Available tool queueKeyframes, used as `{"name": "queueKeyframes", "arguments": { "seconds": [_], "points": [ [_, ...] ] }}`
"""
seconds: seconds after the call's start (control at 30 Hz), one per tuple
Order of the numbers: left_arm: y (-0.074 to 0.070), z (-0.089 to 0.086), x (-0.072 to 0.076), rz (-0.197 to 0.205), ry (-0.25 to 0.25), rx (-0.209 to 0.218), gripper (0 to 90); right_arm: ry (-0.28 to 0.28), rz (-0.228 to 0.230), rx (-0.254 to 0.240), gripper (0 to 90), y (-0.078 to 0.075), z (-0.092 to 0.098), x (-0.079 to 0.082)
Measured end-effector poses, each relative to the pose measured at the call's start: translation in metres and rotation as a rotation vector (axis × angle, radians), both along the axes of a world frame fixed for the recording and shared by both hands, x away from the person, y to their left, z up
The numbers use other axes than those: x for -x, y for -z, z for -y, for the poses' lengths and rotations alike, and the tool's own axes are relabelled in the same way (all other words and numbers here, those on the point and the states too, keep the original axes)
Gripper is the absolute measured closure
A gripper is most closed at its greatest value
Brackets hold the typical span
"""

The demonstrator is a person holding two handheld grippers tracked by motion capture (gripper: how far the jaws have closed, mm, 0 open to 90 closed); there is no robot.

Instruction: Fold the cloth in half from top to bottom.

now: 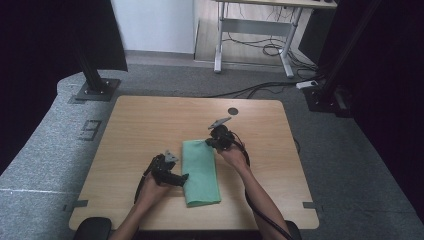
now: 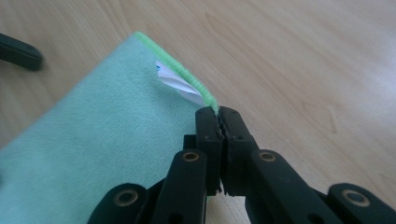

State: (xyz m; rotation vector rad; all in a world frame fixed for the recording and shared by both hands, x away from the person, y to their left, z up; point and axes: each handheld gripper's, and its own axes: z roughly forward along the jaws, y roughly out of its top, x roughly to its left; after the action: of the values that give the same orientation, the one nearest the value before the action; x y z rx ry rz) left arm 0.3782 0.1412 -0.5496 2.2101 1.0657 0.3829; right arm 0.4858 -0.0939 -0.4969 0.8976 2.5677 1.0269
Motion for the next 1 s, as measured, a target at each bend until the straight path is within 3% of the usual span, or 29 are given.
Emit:
{"name": "queueKeyframes", "arguments": {
  "seconds": [0.23,0.43,1.0],
  "points": [
    [0.0,0.0,0.0,-0.001,-0.002,-0.002,0.0,-0.051,0.073,-0.036,86.7,-0.027,0.007,0.022],
    [0.0,0.0,0.0,0.0,-0.002,-0.001,0.0,-0.077,0.1,-0.065,86.6,-0.041,0.016,0.041],
    [0.0,0.0,0.0,0.0,-0.004,-0.003,0.0,-0.135,0.129,-0.076,86.6,-0.047,0.029,0.087]
  ]
}}
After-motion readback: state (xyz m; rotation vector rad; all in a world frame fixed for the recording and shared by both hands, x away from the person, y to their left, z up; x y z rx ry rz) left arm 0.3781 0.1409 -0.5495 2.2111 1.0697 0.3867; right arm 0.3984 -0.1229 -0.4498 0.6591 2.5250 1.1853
